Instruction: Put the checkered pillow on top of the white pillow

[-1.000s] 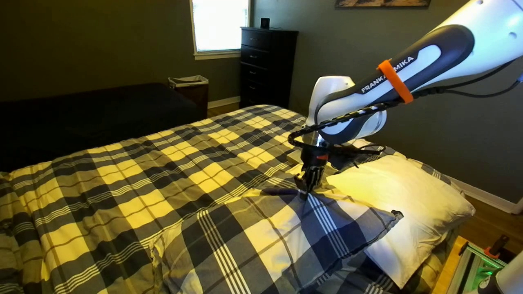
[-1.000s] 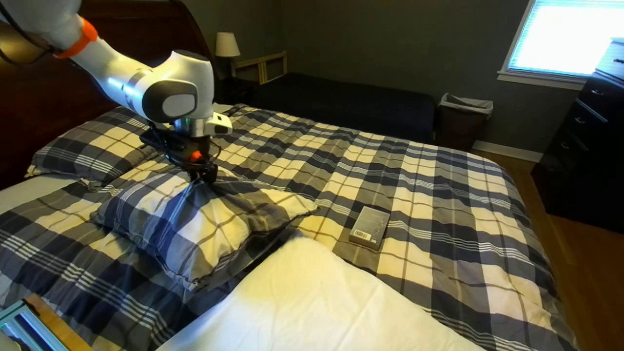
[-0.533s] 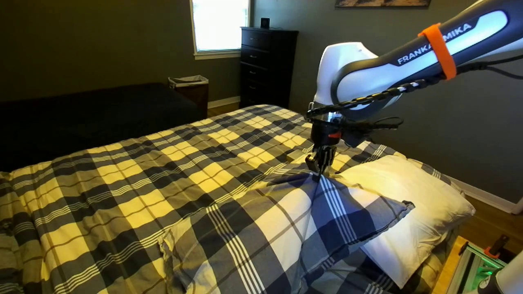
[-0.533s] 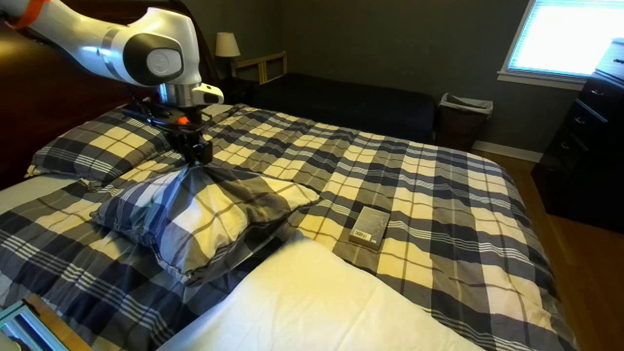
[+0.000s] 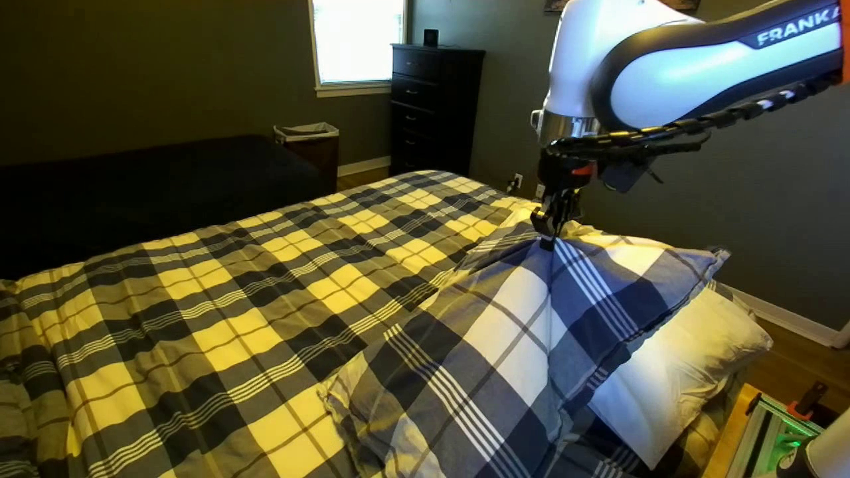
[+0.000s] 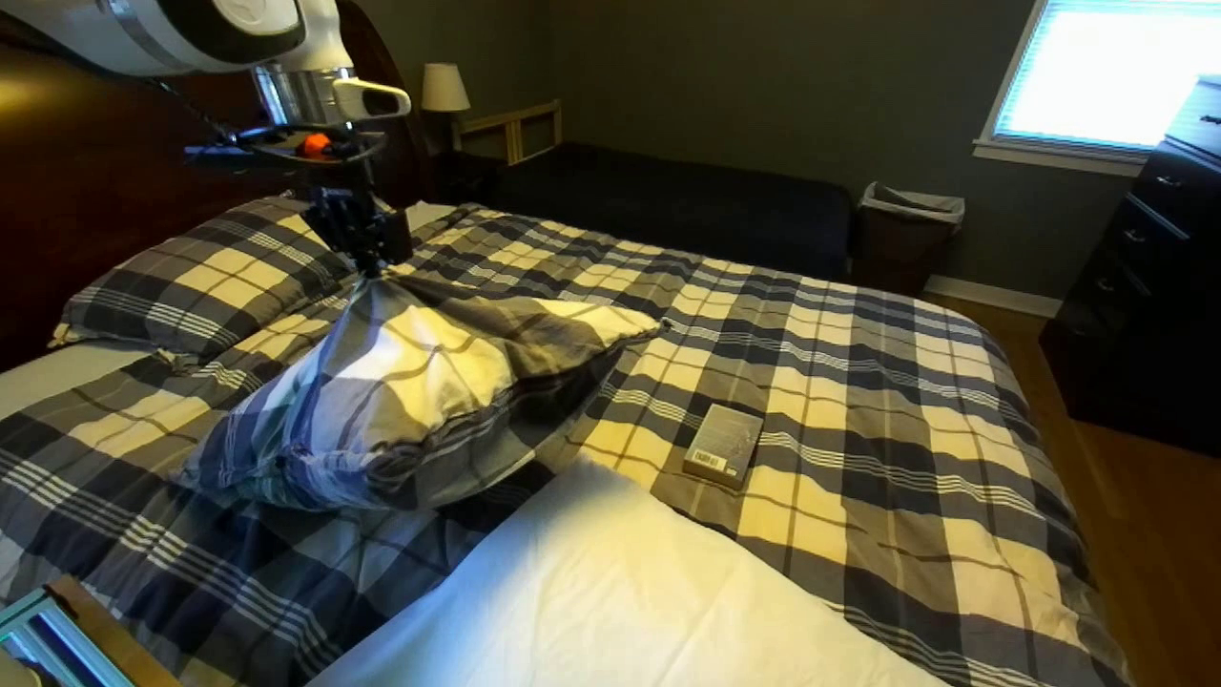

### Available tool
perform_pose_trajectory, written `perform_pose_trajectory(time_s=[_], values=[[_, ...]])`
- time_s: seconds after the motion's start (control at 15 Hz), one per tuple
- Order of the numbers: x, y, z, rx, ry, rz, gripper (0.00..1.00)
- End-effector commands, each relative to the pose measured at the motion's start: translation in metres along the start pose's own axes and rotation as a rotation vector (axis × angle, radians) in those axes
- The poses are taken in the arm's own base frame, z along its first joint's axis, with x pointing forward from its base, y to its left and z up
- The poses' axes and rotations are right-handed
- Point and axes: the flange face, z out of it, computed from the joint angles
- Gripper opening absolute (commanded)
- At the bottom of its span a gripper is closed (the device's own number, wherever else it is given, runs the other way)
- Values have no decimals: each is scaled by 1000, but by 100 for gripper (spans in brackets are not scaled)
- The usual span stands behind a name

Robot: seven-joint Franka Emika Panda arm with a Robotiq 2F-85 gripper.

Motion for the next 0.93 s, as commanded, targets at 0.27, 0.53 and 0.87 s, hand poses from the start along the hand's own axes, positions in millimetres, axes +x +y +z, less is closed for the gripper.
perform_pose_trajectory(time_s=[0.27,0.53,0.87], values=[[-8,10,-20,-13,35,18,5],[-16,21,-22,-29,24,41,1],[-31,44,-41,-110,43,48,1]])
